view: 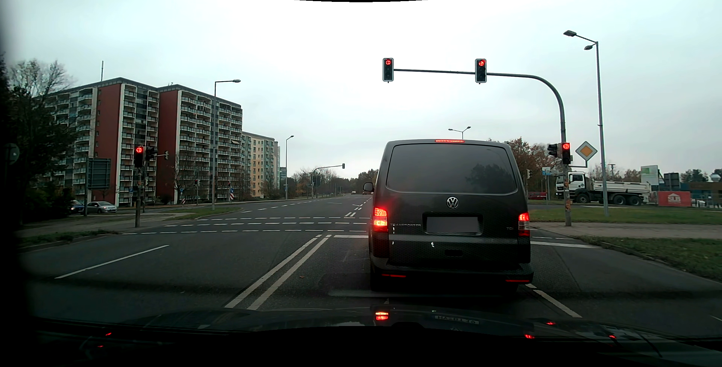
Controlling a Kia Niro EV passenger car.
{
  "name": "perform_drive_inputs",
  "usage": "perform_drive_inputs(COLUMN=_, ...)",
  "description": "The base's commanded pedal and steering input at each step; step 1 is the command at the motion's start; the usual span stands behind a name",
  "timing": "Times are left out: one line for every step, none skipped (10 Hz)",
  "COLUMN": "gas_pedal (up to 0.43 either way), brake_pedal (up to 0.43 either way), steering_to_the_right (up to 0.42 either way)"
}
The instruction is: Follow the waypoints while adhering to traffic rules and regulations
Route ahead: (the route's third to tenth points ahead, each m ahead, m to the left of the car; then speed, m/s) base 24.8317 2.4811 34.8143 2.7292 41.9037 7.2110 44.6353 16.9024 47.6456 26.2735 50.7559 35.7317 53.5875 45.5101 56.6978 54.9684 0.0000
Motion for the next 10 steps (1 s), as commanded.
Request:
perform_drive_inputs(gas_pedal=0.000, brake_pedal=0.378, steering_to_the_right=-0.006)
perform_drive_inputs(gas_pedal=0.000, brake_pedal=0.378, steering_to_the_right=-0.006)
perform_drive_inputs(gas_pedal=0.000, brake_pedal=0.378, steering_to_the_right=-0.006)
perform_drive_inputs(gas_pedal=0.000, brake_pedal=0.378, steering_to_the_right=-0.006)
perform_drive_inputs(gas_pedal=0.000, brake_pedal=0.378, steering_to_the_right=-0.006)
perform_drive_inputs(gas_pedal=0.000, brake_pedal=0.378, steering_to_the_right=-0.006)
perform_drive_inputs(gas_pedal=0.000, brake_pedal=0.378, steering_to_the_right=-0.006)
perform_drive_inputs(gas_pedal=0.000, brake_pedal=0.378, steering_to_the_right=-0.006)
perform_drive_inputs(gas_pedal=0.000, brake_pedal=0.372, steering_to_the_right=-0.006)
perform_drive_inputs(gas_pedal=0.000, brake_pedal=0.378, steering_to_the_right=-0.006)
